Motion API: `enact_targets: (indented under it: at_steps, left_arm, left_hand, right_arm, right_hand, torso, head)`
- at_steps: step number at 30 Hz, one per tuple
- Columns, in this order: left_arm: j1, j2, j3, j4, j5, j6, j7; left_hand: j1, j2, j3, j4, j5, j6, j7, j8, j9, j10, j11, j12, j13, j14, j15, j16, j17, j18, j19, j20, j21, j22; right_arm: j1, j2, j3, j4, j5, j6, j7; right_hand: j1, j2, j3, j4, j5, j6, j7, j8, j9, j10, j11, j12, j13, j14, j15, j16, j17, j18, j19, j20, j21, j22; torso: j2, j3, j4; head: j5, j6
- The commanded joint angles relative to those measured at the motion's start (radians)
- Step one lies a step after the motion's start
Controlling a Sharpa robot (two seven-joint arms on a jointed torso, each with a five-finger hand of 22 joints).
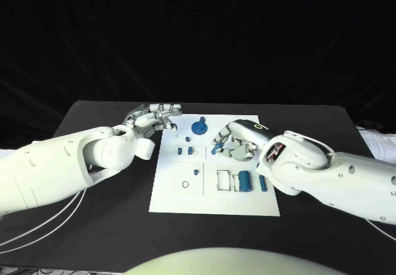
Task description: Assemble the parts on the task board
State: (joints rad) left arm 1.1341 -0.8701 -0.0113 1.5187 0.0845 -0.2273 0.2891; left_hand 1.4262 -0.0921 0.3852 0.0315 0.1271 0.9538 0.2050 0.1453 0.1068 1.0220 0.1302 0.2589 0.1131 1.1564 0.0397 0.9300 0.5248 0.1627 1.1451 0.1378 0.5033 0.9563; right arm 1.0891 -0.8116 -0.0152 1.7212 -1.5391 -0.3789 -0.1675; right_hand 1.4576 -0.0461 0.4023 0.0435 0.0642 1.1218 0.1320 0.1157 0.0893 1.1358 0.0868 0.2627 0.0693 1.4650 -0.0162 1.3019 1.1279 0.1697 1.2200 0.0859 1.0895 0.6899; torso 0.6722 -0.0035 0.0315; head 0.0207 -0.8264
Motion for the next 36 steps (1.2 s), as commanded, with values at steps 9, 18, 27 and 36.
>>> enact_targets:
  at_steps: [9,18,27,36]
  left_arm:
    - [-0.010,0.007,0.000,0.000,-0.003,0.018,0.009]
    - [-0.010,0.013,0.000,0.000,-0.003,0.018,0.008]
    - [-0.010,0.014,0.000,-0.001,-0.003,0.019,0.008]
    - [-0.010,0.014,0.000,0.000,-0.003,0.019,0.007]
  left_hand:
    - [0.001,0.008,-0.003,-0.003,0.001,-0.007,0.003,0.006,0.000,-0.005,0.001,0.003,0.001,-0.008,0.002,0.001,-0.001,0.019,-0.005,0.000,-0.005,-0.001]
    - [0.001,0.008,-0.003,-0.003,0.001,-0.007,0.003,0.006,0.000,-0.005,0.001,0.003,0.001,-0.008,0.002,0.001,-0.001,0.019,-0.005,0.000,-0.005,-0.001]
    - [0.001,0.008,-0.003,-0.003,0.001,-0.007,0.003,0.006,0.000,-0.005,0.001,0.003,0.001,-0.008,0.002,0.001,-0.001,0.019,-0.005,0.000,-0.005,-0.001]
    - [0.001,0.008,-0.003,-0.003,0.001,-0.007,0.003,0.006,0.000,-0.005,0.001,0.003,0.001,-0.008,0.002,0.001,-0.001,0.019,-0.005,0.000,-0.005,-0.001]
  right_arm:
    - [-0.043,0.099,-0.007,0.023,-0.044,0.067,0.044]
    - [-0.062,0.152,-0.022,-0.020,-0.066,0.116,0.034]
    - [-0.076,0.179,-0.029,-0.044,-0.082,0.141,0.020]
    - [-0.079,0.189,-0.030,-0.051,-0.107,0.148,0.008]
  right_hand:
    - [-0.002,-0.001,0.010,-0.004,0.009,-0.006,0.002,-0.004,0.000,0.027,-0.024,-0.006,0.001,0.022,-0.003,-0.004,-0.001,-0.016,0.001,-0.004,-0.003,-0.001]
    - [-0.002,-0.001,0.011,-0.005,0.009,-0.006,0.002,-0.004,0.000,0.027,-0.024,-0.006,0.001,0.023,-0.003,-0.003,0.000,-0.016,0.001,-0.004,-0.004,-0.002]
    - [-0.002,0.000,0.011,-0.005,0.010,-0.005,0.002,-0.004,0.000,0.027,-0.024,-0.006,0.001,0.023,-0.003,-0.001,0.004,-0.016,0.001,-0.004,-0.003,-0.001]
    - [-0.003,0.001,0.012,-0.005,0.010,-0.005,0.002,-0.003,0.000,0.028,-0.024,-0.006,0.002,0.024,-0.003,0.000,0.006,-0.016,0.001,-0.004,-0.002,0.000]
  torso:
    - [0.001,-0.0024,0.0035]
    - [0.003,-0.0021,0.0010]
    - [0.002,0.0002,0.0015]
    - [0.002,0.0007,0.0001]
  head:
    - [0.009,-0.003]
    - [0.022,-0.010]
    - [0.026,-0.017]
    - [0.029,-0.020]
